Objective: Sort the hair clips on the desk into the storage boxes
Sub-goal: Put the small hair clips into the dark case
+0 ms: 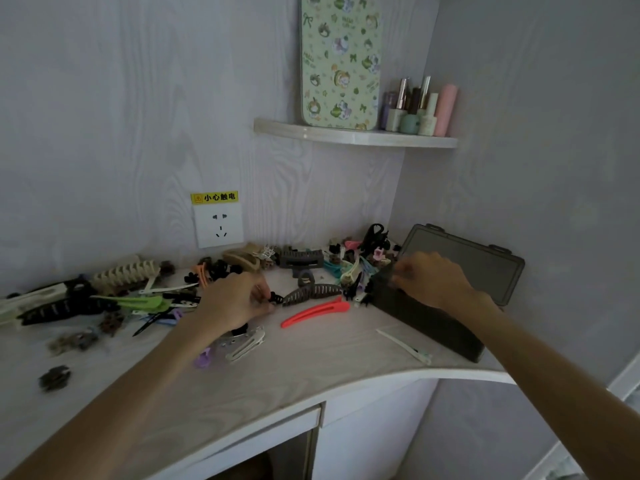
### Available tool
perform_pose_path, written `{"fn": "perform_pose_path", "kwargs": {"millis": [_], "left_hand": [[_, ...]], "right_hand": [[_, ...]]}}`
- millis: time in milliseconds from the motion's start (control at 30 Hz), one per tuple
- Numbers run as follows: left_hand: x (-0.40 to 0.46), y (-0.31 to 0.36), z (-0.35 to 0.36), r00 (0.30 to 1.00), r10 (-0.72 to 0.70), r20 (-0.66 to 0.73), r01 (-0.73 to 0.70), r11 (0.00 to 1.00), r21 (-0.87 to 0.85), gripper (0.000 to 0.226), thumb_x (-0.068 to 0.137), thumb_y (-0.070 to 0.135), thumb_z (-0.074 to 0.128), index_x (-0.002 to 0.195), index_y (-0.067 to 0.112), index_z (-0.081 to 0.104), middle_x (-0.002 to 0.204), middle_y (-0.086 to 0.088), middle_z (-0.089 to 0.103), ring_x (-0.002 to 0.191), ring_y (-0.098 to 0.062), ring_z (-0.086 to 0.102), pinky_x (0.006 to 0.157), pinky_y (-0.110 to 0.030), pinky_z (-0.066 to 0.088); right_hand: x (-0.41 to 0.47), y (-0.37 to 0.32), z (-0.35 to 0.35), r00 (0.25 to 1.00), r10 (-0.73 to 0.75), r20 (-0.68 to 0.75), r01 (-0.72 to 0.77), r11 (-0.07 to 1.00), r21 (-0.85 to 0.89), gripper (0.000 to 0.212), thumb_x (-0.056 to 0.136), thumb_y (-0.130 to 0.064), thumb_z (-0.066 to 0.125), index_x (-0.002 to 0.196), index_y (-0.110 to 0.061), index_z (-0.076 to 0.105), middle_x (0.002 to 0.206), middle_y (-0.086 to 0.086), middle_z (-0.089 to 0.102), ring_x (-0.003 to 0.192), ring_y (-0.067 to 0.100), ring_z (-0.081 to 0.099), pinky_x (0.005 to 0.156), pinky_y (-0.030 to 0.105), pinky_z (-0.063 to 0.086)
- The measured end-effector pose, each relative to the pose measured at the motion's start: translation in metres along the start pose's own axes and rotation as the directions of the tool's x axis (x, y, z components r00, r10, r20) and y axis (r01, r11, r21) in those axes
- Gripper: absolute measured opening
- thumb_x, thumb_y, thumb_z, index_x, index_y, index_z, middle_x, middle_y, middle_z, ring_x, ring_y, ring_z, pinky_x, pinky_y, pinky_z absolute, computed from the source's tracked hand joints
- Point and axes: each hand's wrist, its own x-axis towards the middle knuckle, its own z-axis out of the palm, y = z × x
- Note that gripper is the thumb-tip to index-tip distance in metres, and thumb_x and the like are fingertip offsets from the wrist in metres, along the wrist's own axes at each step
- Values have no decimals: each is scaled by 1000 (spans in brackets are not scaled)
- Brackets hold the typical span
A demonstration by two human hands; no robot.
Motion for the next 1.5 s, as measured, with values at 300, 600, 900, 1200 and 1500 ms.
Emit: {"fn": "perform_pose_path", "kwargs": {"millis": [300, 600, 900, 1200, 1500], "left_hand": [[-1, -11, -18, 989, 30, 145, -21, 997, -70, 38, 86, 9, 60, 122, 21, 58, 113, 1, 67, 98, -13, 62, 91, -31, 50], [8, 5, -8, 953, 108, 284, -113, 994, 1, 59, 83, 36, 68, 136, 32, 43, 125, 1, 55, 112, -15, 56, 91, -25, 42], [10, -1, -3, 989, 69, 130, -59, 995, -79, 37, 78, 23, 74, 114, 22, 66, 111, -1, 70, 96, -10, 66, 88, -25, 52], [1, -11, -3, 999, 32, 16, -30, 992, -120, 42, 74, 27, 77, 113, 18, 65, 112, -2, 69, 94, -12, 67, 89, -33, 54], [5, 1, -9, 989, 20, -148, -63, 954, -292, 35, 74, 23, 77, 107, 18, 68, 105, 2, 71, 92, -9, 67, 90, -35, 53]], "right_hand": [[37, -74, 27, 972, -169, 161, 175, 984, -25, 27, 83, -5, 60, 109, -9, 61, 116, 14, 58, 106, 30, 56, 83, 37, 50], [53, -78, 41, 938, -183, 293, 213, 974, -73, 18, 79, 2, 60, 97, 3, 64, 89, 18, 62, 81, 25, 55, 50, 25, 31], [59, -73, 44, 902, -242, 356, 215, 970, 115, 22, 80, -4, 63, 100, -7, 71, 102, 14, 70, 92, 28, 66, 79, 35, 56], [59, -81, 44, 898, -204, 391, 162, 977, 137, 26, 84, -9, 62, 108, -2, 68, 106, 14, 67, 85, 23, 61, 70, 31, 52], [49, -52, 32, 963, -223, 153, 140, 895, 424, 22, 80, -1, 65, 101, -6, 71, 101, 17, 70, 79, 15, 60, 66, 20, 48]]}}
